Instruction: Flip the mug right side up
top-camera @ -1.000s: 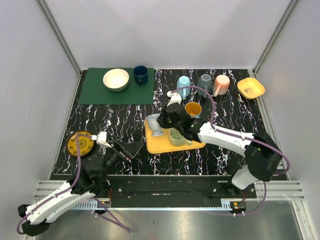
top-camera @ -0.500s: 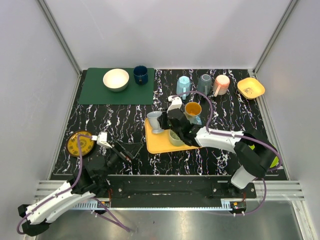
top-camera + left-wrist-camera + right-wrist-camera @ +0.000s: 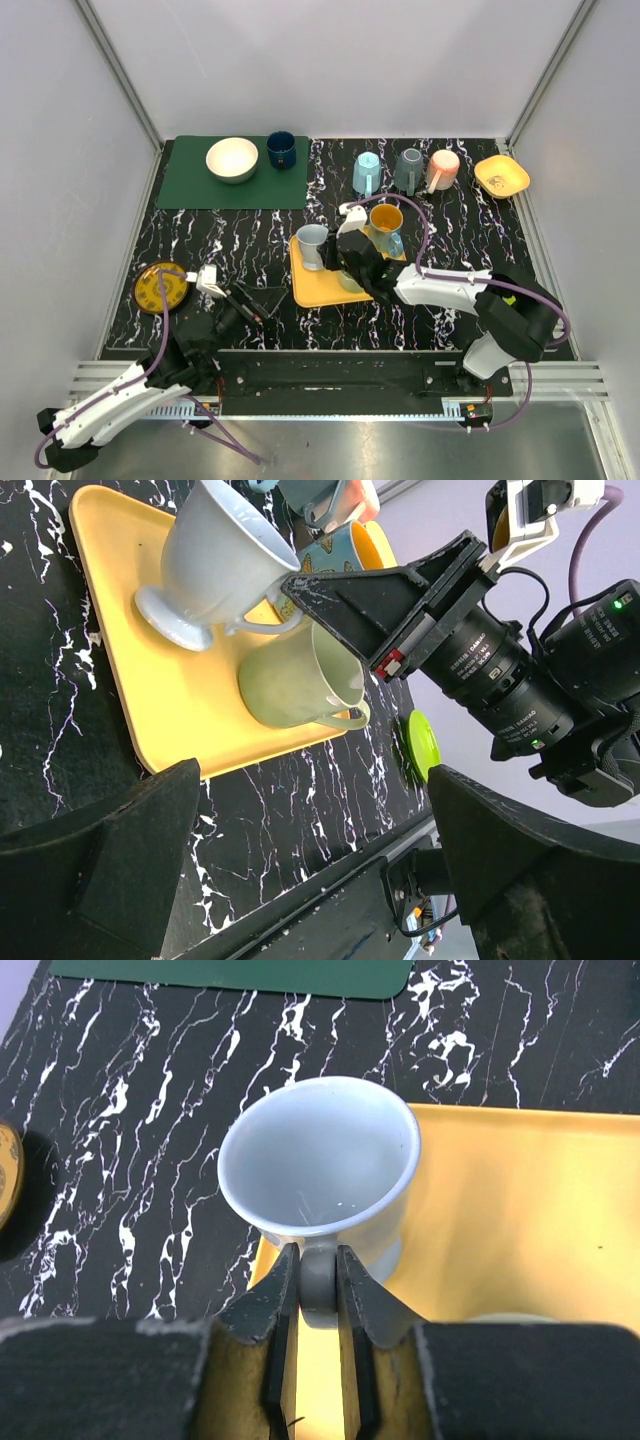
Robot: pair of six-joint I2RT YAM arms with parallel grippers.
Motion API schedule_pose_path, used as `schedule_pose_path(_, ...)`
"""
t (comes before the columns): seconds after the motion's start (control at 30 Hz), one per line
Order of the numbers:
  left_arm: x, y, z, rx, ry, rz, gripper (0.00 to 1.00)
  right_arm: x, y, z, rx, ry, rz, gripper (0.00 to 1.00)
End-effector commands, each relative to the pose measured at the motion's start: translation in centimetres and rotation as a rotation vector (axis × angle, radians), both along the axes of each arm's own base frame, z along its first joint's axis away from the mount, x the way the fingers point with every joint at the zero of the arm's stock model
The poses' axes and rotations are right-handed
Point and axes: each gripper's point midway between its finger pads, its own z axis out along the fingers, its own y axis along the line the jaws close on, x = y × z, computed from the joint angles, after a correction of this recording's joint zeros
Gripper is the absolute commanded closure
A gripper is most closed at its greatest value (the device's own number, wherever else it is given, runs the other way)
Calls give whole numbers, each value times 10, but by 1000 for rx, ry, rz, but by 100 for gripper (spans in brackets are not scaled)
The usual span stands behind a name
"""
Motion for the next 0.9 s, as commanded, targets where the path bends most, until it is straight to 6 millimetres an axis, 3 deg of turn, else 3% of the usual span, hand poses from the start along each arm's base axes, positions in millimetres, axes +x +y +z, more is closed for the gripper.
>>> schedule_pose_path(0.0, -4, 5, 38, -155, -93, -1, 1, -12, -12, -11, -68, 51, -18, 86)
schedule_pose_path(0.4, -5, 1, 33, -149, -70, -18, 1, -25, -14, -22, -131, 133, -2, 59)
schedule_pose_path(0.87, -5, 1, 31, -150, -62, -15, 1, -23, -5, -17, -277, 166, 81, 53)
